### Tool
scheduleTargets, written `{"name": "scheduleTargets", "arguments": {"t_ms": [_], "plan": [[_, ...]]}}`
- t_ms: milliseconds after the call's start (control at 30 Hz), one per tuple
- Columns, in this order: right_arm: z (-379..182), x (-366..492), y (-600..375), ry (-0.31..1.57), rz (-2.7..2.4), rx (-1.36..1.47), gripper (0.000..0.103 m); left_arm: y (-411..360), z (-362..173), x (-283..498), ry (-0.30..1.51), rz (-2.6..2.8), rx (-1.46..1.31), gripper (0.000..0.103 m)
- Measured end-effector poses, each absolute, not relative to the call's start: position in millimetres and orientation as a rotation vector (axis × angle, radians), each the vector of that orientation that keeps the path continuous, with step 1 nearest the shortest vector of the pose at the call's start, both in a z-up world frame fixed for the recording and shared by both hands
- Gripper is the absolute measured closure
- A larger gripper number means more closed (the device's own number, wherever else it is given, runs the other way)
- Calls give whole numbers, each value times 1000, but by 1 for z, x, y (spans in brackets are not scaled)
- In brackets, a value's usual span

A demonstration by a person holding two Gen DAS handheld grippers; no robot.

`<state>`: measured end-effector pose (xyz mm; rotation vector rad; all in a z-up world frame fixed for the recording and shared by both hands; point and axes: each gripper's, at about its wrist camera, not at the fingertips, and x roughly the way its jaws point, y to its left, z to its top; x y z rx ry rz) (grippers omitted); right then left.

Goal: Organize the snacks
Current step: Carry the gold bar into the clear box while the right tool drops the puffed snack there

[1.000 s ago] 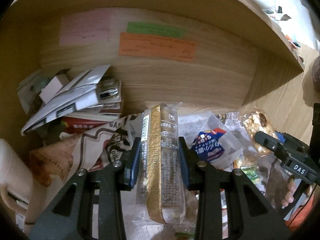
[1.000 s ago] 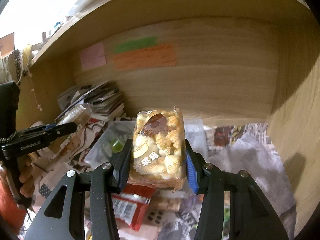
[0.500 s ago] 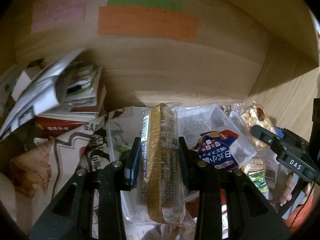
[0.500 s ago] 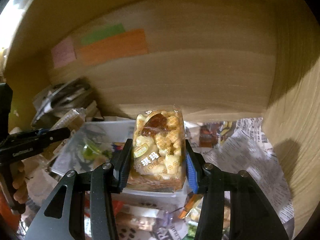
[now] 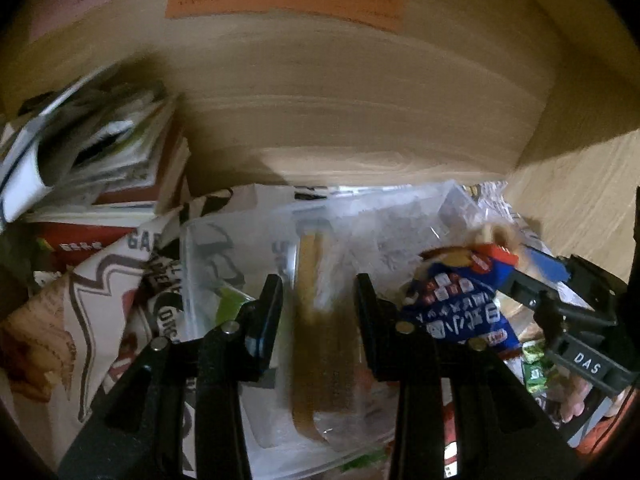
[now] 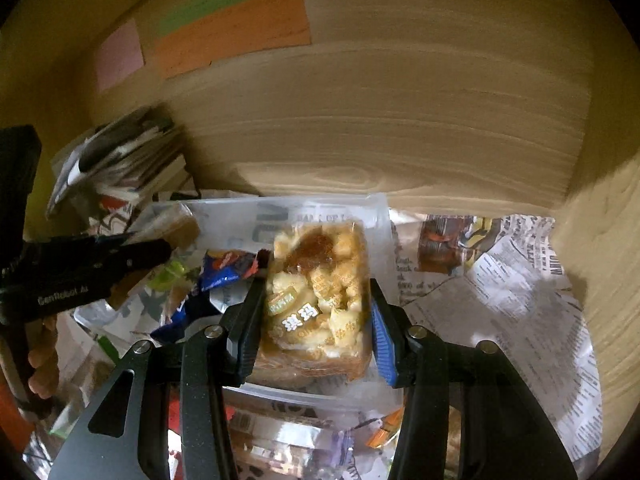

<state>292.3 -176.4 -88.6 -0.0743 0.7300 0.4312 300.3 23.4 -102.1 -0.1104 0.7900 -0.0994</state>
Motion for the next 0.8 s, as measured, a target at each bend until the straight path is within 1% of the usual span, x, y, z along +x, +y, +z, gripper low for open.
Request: {"name": "scheduleTargets", "arguments": {"t_ms": [100, 133, 233, 267, 333, 500, 633, 800], "plan": [[-84, 285, -175, 708, 411, -101, 58, 25, -97, 295, 772, -107, -113, 61], [-83, 284, -176, 706, 411, -102, 56, 25, -95, 292, 767, -108, -114, 58], [-78, 279, -179, 700, 420, -89, 48, 26, -88, 280, 749, -111, -112, 55], [-77, 276, -180, 697, 422, -83, 47, 26, -87, 277, 745, -113, -111, 54], [-74, 270, -182, 692, 427, -74, 46, 26, -83, 268, 733, -118, -109, 50], [-67, 251, -184, 683, 454, -59, 45, 26, -77, 240, 721, -133, -110, 47], [-66, 232, -182, 658, 462, -76, 37, 21, -83, 218, 727, -142, -94, 41], [-74, 214, -180, 662, 481, -83, 36, 11, -97, 199, 767, -156, -67, 38]]}}
